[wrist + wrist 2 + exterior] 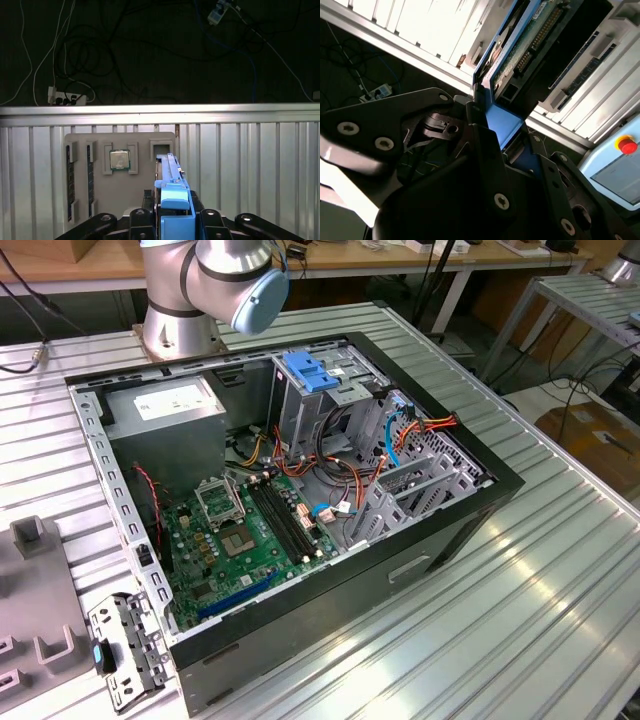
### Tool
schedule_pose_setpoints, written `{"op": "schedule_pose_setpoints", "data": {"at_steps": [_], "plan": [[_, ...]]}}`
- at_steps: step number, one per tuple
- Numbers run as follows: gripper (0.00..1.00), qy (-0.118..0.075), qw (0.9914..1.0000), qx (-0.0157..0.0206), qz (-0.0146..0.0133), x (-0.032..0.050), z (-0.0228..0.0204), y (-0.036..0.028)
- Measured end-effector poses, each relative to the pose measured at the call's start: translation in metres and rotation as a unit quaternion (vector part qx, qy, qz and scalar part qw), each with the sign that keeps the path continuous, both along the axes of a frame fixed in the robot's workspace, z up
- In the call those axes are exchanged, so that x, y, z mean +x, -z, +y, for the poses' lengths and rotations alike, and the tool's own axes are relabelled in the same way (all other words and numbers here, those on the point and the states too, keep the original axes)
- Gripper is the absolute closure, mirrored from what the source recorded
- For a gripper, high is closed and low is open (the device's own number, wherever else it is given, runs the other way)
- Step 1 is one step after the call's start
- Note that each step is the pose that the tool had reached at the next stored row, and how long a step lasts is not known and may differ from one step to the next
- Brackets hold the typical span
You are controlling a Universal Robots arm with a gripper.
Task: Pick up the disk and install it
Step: 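Pick up the disk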
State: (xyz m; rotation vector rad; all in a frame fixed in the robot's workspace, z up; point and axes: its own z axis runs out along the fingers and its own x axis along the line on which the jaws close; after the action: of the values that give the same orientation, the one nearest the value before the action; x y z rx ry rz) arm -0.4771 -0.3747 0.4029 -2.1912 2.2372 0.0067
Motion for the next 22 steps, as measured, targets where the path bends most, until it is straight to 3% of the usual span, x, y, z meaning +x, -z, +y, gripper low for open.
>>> {"op": "schedule_pose_setpoints", "data": {"at_steps": [22], "plan": [[0.63, 0.0, 1.0, -0.0001, 0.0001, 0.0, 0.0, -0.0109]]}}
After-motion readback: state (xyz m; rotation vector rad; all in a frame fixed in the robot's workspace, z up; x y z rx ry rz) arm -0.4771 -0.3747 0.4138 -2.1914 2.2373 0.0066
